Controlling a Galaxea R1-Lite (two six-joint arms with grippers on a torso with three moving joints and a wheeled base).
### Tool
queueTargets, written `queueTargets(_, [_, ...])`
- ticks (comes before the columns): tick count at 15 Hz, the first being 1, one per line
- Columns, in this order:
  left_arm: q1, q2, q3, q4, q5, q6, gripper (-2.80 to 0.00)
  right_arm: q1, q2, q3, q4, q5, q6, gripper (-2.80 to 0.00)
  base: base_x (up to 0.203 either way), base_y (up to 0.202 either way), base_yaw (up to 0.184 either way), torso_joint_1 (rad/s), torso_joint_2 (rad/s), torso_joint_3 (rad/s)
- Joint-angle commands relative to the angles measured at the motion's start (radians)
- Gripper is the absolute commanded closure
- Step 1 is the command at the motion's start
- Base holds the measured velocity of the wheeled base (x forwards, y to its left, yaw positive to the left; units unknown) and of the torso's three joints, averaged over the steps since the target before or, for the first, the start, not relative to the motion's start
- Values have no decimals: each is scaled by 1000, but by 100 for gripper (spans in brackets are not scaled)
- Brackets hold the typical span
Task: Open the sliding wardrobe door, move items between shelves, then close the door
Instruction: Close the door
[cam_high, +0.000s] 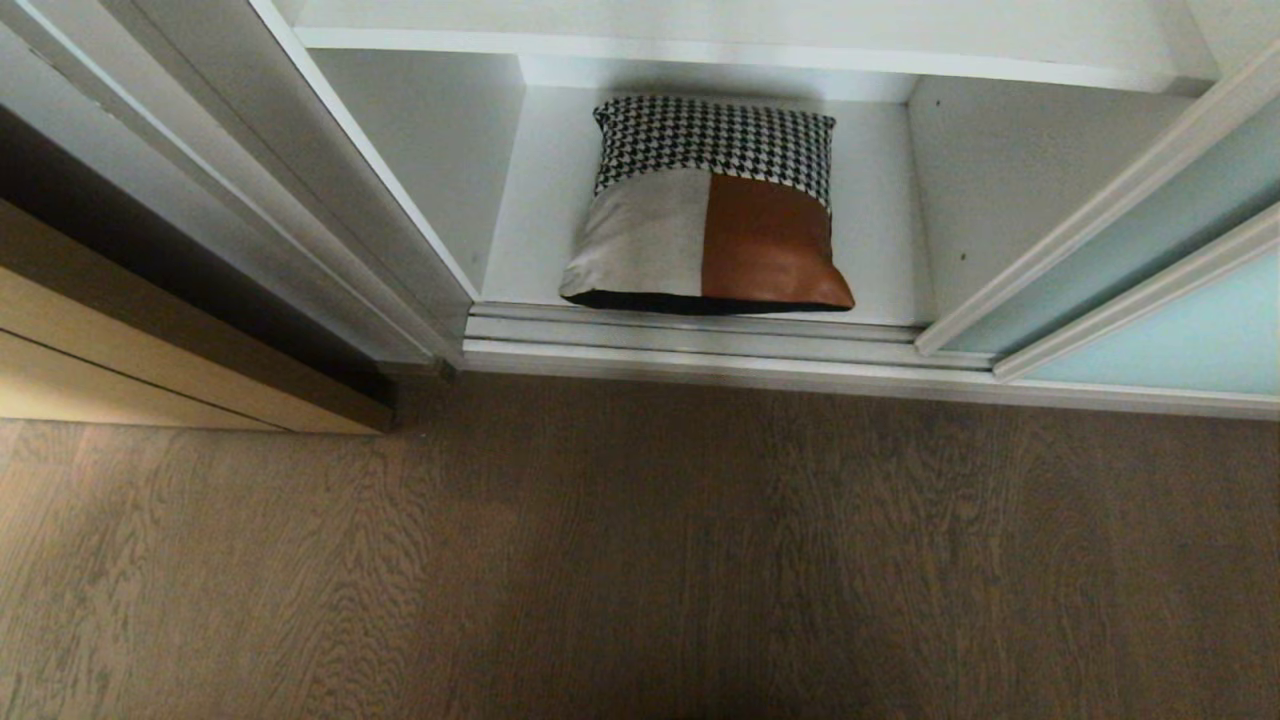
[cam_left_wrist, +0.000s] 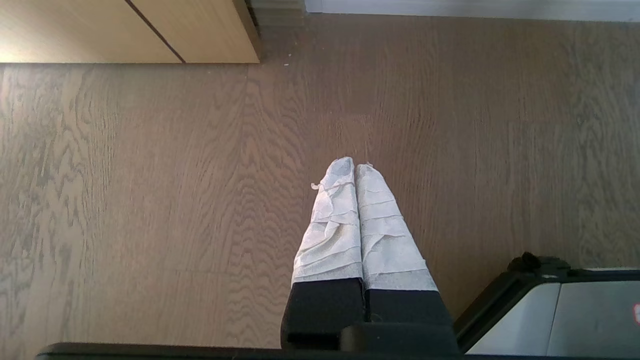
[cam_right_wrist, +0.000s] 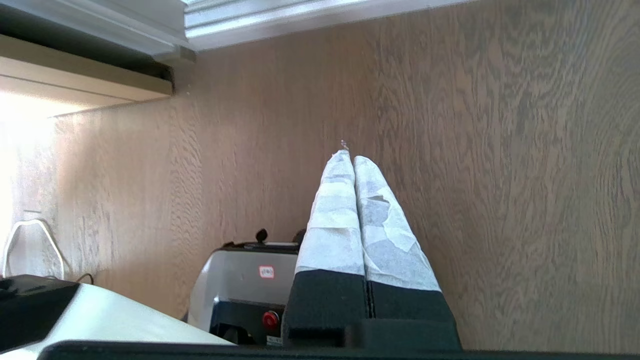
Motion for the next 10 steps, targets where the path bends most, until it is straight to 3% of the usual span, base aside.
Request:
queueTargets(1, [0, 0, 6, 4, 0, -1, 0, 0, 5, -28, 7, 1, 3, 0, 0, 0, 0, 0, 0, 0])
queueTargets(6, [0, 0, 5, 4, 0, -2, 0, 2, 32, -243, 88, -28, -13, 0, 0, 0, 0, 0, 0, 0])
queueTargets(10, [0, 0, 7, 4, 0, -2, 0, 12, 128, -448, 125, -198, -89, 0, 0, 0, 0, 0, 0, 0])
